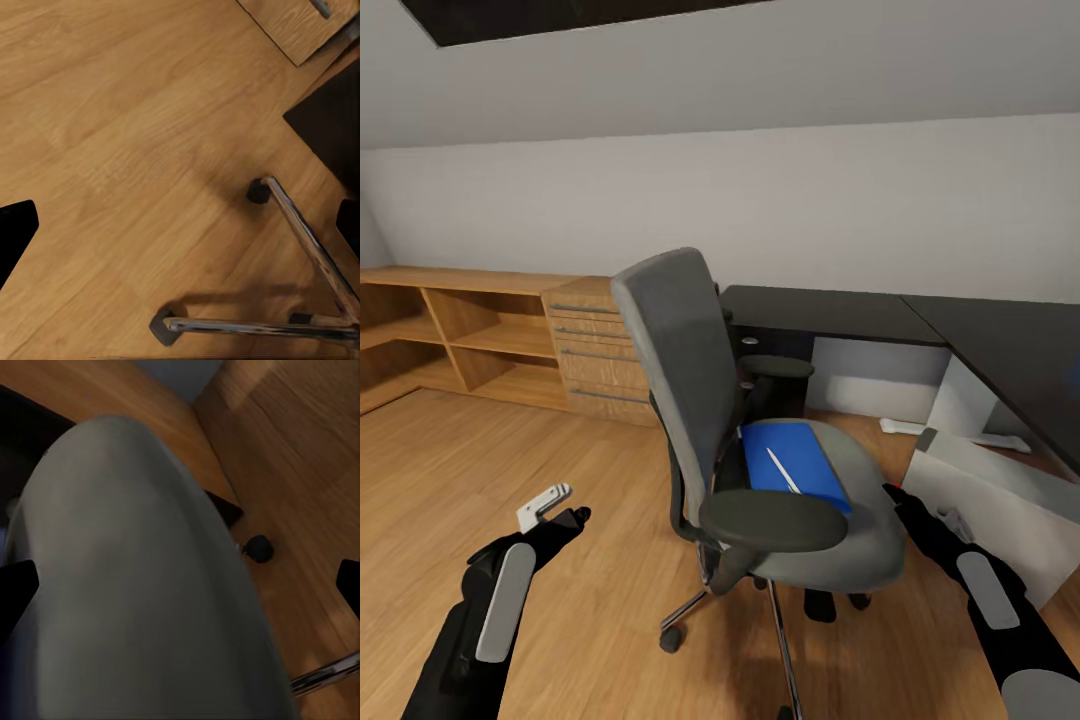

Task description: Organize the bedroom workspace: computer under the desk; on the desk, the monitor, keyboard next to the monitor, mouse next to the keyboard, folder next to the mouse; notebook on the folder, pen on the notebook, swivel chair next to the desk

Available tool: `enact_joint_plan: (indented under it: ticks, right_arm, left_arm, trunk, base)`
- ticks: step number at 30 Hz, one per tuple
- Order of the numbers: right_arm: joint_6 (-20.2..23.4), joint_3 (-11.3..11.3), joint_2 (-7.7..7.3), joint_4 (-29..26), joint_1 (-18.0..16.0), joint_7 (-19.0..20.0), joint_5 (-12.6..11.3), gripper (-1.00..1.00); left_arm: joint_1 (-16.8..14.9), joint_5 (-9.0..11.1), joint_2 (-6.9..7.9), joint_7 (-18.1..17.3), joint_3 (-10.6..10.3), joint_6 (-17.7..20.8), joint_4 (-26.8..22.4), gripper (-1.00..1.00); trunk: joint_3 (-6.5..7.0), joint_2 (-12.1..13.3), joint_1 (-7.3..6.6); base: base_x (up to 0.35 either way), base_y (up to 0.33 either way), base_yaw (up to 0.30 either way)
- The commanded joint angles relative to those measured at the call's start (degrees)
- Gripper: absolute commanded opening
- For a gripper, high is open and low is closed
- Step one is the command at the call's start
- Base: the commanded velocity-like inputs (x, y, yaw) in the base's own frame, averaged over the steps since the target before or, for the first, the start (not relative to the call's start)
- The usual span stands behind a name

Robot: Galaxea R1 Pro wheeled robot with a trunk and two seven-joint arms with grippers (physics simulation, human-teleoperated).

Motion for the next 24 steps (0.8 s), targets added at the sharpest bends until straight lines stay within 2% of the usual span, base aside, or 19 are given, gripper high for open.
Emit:
enact_joint_plan:
  ticks: [1,10,24]
  right_arm:
    - [0.35,-0.15,0.0,-0.16,-0.05,0.18,-0.17,1.0]
    - [0.43,-0.21,-0.3,-0.58,-0.03,0.26,-0.15,1.0]
    - [0.44,-0.23,-0.3,-1.67,-0.03,-0.14,-0.08,1.0]
  left_arm:
    - [-0.04,0.56,-0.04,0.46,-0.66,0.18,0.0,1.0]
    - [-0.04,0.45,0.04,0.44,-3.57,0.17,0.4,1.0]
    - [-0.04,0.44,0.25,0.37,-3.59,0.15,0.42,1.0]
  trunk:
    - [-0.06,-0.02,-0.01]
    - [-0.06,-0.02,-0.01]
    - [-0.06,-0.02,-0.01]
  base:
    - [0.0,0.0,0.003]
    - [0.0,0.0,0.001]
    - [0.0,0.0,0.0]
